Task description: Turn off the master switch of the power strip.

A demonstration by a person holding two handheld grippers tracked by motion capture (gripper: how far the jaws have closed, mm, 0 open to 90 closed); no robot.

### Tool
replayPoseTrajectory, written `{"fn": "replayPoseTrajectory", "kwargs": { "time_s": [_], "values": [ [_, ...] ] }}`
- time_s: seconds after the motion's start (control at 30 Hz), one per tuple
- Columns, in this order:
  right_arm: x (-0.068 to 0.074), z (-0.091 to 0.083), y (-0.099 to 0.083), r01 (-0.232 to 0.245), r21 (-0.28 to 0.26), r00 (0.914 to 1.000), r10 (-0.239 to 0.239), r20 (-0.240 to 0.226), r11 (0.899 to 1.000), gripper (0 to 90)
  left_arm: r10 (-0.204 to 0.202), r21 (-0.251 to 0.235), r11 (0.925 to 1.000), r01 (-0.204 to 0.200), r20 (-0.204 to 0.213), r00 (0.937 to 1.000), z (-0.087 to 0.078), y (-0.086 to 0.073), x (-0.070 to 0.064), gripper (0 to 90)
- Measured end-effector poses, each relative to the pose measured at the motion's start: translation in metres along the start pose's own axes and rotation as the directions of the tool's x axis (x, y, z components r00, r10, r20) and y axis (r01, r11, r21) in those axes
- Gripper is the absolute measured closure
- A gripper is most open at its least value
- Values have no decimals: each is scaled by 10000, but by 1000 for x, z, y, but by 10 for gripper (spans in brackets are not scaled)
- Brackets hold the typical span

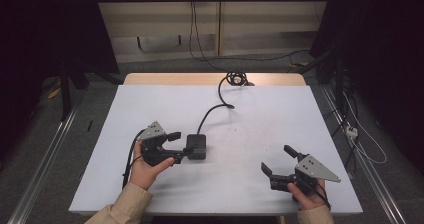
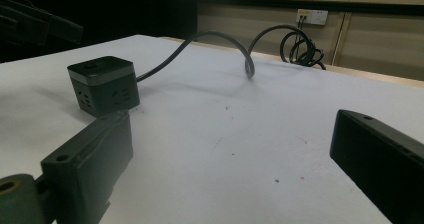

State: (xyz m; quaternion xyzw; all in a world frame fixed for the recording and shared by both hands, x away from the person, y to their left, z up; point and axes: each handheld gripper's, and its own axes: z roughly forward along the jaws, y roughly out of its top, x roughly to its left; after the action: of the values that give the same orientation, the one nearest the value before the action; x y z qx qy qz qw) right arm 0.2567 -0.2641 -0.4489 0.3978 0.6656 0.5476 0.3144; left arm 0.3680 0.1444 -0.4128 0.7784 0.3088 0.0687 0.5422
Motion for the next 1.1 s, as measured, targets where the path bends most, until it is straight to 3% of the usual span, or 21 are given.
{"fn": "replayPoseTrajectory", "kwargs": {
  "time_s": [0.57, 1.1],
  "values": [
    [0, 0, 0, -8, 3, 10000, 8, -30, 10000, 30, -23, -295, 9996, 15, -252, 9997, -22, -6, 10, 115],
    [0, 0, 1, -1, -14, 10000, 1, -25, 10000, 29, 71, -228, 9997, -82, -450, 9990, -40, -19, 19, 76]
  ]
}}
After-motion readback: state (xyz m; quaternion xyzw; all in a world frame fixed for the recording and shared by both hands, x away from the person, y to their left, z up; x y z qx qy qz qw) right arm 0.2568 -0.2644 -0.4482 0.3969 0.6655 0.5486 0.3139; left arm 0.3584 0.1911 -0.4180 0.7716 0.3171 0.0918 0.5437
